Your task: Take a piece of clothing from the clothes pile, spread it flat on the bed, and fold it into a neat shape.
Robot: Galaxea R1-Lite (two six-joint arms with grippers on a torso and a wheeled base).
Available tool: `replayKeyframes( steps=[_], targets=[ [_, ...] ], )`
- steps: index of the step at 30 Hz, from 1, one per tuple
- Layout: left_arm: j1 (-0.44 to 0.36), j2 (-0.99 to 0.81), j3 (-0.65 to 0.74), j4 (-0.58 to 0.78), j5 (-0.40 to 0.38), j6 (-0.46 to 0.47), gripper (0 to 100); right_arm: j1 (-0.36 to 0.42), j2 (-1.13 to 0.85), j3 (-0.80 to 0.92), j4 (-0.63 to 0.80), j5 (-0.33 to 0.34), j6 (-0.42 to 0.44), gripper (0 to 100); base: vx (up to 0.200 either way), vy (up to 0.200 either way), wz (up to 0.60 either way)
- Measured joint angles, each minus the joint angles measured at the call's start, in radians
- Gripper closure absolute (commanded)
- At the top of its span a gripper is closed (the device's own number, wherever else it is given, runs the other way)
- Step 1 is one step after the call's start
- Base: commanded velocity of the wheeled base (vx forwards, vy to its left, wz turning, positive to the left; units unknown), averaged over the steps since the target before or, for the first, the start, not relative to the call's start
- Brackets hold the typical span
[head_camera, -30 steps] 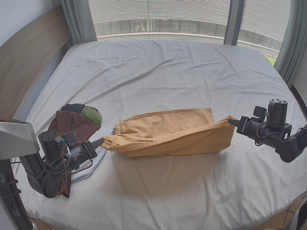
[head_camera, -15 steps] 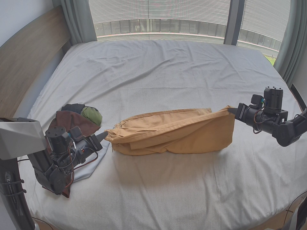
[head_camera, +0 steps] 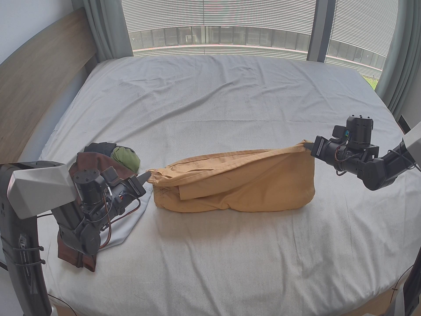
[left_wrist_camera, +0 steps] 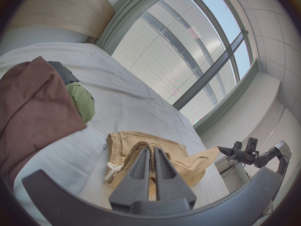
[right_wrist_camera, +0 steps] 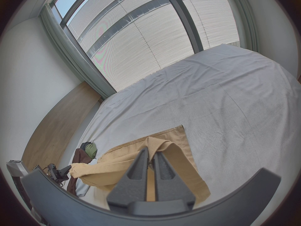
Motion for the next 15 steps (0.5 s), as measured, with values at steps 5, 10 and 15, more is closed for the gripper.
replayKeyframes(
  steps=[5, 10, 15],
  targets=[
    [0.001, 0.046, -0.066, 0.000, 0.010, 0.000, 100, -0.001, 0.059, -0.061, -0.005, 0.001, 0.001, 100, 0.000, 0.000, 0.00],
    [0.001, 0.077, -0.108, 0.001, 0.011, -0.001, 100, -0.002, 0.110, -0.113, -0.007, 0.001, 0.010, 100, 0.000, 0.000, 0.00],
    [0.003, 0.109, -0.140, 0.000, 0.011, 0.000, 100, -0.003, 0.146, -0.140, -0.036, 0.007, 0.018, 100, 0.000, 0.000, 0.00]
  ],
)
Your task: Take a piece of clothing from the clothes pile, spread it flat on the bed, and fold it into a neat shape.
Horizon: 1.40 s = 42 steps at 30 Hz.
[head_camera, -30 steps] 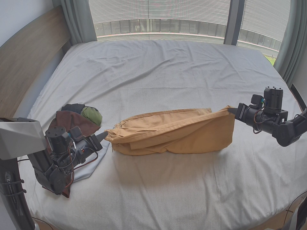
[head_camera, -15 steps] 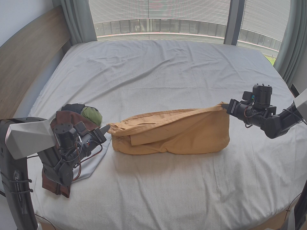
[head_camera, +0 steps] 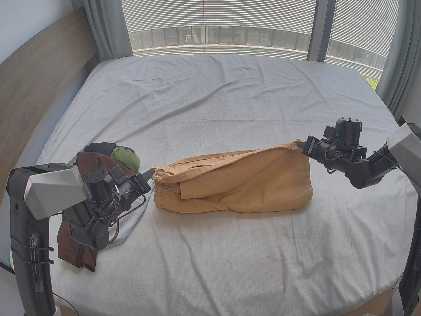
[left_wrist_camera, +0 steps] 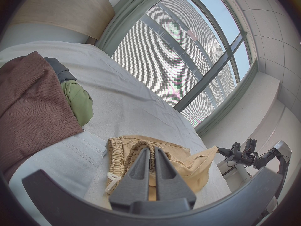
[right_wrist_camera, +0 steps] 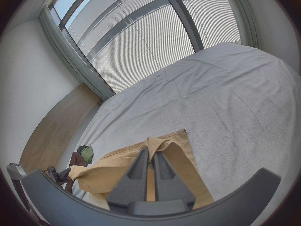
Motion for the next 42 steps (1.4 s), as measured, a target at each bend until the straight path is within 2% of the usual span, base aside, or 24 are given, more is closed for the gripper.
replayKeyframes(
  steps=[3, 4, 5, 14, 18, 22, 28, 33, 35, 40, 42],
  targets=[
    [0.003, 0.014, -0.017, 0.000, 0.000, 0.000, 100, 0.000, 0.012, -0.003, -0.029, 0.010, 0.008, 100, 0.000, 0.000, 0.00],
    [0.004, 0.019, -0.026, 0.000, 0.000, 0.000, 0, 0.000, 0.018, -0.004, -0.046, 0.013, 0.009, 100, 0.000, 0.000, 0.00],
    [0.004, 0.022, -0.031, 0.000, 0.000, 0.000, 0, 0.000, 0.021, -0.004, -0.058, 0.014, 0.010, 0, 0.000, 0.000, 0.00],
    [0.015, 0.055, -0.088, 0.002, 0.009, -0.001, 0, -0.002, 0.080, -0.034, -0.137, 0.017, 0.014, 0, 0.000, 0.000, 0.00],
    [0.020, 0.064, -0.119, 0.004, 0.059, -0.002, 0, -0.007, 0.106, -0.049, -0.199, 0.011, 0.016, 0, 0.000, 0.000, 0.00],
    [0.029, 0.062, -0.121, 0.002, 0.067, -0.003, 0, -0.013, 0.101, -0.021, -0.204, 0.009, 0.018, 0, 0.000, 0.000, 0.00],
    [0.032, 0.011, -0.029, -0.001, 0.051, -0.036, 0, -0.001, 0.024, 0.135, -0.201, 0.009, 0.026, 0, 0.000, 0.000, 0.00],
    [0.025, -0.060, 0.110, -0.002, -0.012, -0.042, 0, 0.041, -0.042, 0.254, -0.202, 0.005, 0.050, 0, 0.000, 0.000, 0.00],
    [0.022, -0.089, 0.164, -0.002, -0.034, -0.014, 0, 0.070, -0.063, 0.296, -0.200, -0.004, 0.067, 0, 0.000, 0.000, 0.00],
    [0.022, -0.139, 0.264, -0.002, -0.069, 0.150, 0, 0.135, -0.096, 0.377, -0.195, -0.044, 0.092, 0, 0.000, 0.000, 0.00],
    [0.023, -0.151, 0.289, -0.003, -0.081, 0.187, 0, 0.155, -0.095, 0.407, -0.193, -0.063, 0.100, 0, 0.000, 0.000, 0.00]
  ],
)
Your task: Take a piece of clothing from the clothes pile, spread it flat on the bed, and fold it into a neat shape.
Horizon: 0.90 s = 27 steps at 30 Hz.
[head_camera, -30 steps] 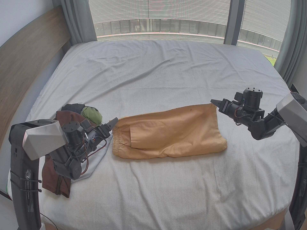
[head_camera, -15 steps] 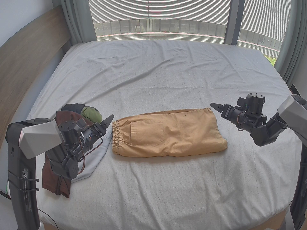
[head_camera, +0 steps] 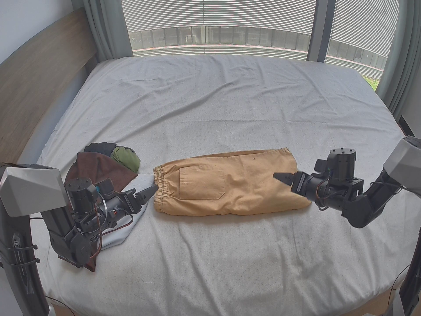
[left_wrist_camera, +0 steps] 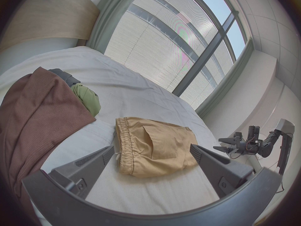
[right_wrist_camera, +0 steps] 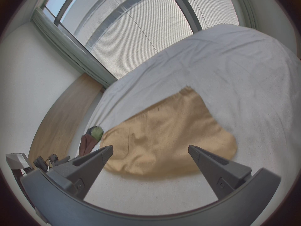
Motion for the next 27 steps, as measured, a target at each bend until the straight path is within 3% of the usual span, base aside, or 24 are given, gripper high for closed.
replayKeyframes(
  steps=[10, 27],
  targets=[
    [0.000, -0.024, 0.039, 0.000, -0.011, 0.019, 0, 0.031, 0.086, 0.064, 0.000, -0.018, 0.020, 0, 0.000, 0.000, 0.00],
    [0.004, -0.024, 0.037, 0.001, -0.011, 0.016, 0, 0.033, 0.319, -0.126, 0.001, -0.023, 0.108, 0, 0.000, 0.000, 0.00]
  ],
)
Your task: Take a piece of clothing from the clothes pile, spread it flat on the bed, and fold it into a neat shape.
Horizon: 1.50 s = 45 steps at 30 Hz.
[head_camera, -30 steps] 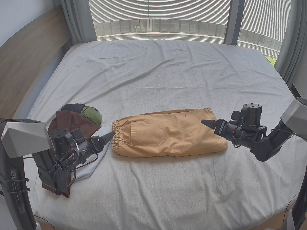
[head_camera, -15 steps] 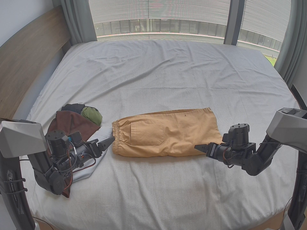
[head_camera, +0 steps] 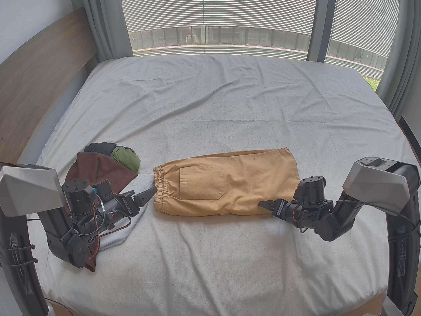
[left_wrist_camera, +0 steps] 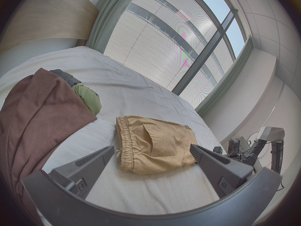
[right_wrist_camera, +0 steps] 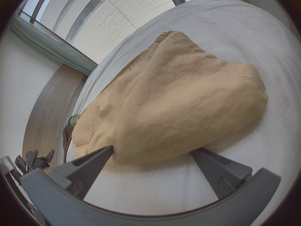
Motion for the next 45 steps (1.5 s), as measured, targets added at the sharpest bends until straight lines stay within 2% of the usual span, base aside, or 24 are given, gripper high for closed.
replayKeyframes(
  steps=[7, 13, 25, 26, 36, 45],
  targets=[
    [0.001, 0.001, -0.001, 0.000, 0.000, -0.001, 0, 0.004, 0.043, -0.074, -0.015, -0.036, 0.049, 0, 0.000, 0.000, 0.00],
    [0.001, 0.004, -0.003, 0.000, 0.000, -0.002, 0, 0.005, 0.052, -0.101, -0.023, -0.038, 0.055, 0, 0.000, 0.000, 0.00],
    [0.002, 0.014, -0.007, 0.000, 0.001, -0.003, 0, 0.006, 0.090, -0.131, -0.139, -0.056, 0.060, 0, 0.000, 0.000, 0.00],
    [0.002, 0.014, -0.007, 0.000, 0.001, -0.002, 0, 0.006, 0.093, -0.131, -0.140, -0.056, 0.059, 100, 0.000, 0.000, 0.00],
    [0.003, 0.016, -0.007, 0.000, 0.001, -0.004, 0, 0.013, 0.100, -0.101, -0.151, -0.087, 0.044, 100, 0.000, 0.000, 0.00],
    [0.003, 0.019, -0.007, 0.000, 0.001, -0.006, 0, 0.012, 0.039, 0.043, -0.188, -0.094, -0.093, 100, 0.000, 0.000, 0.00]
  ],
)
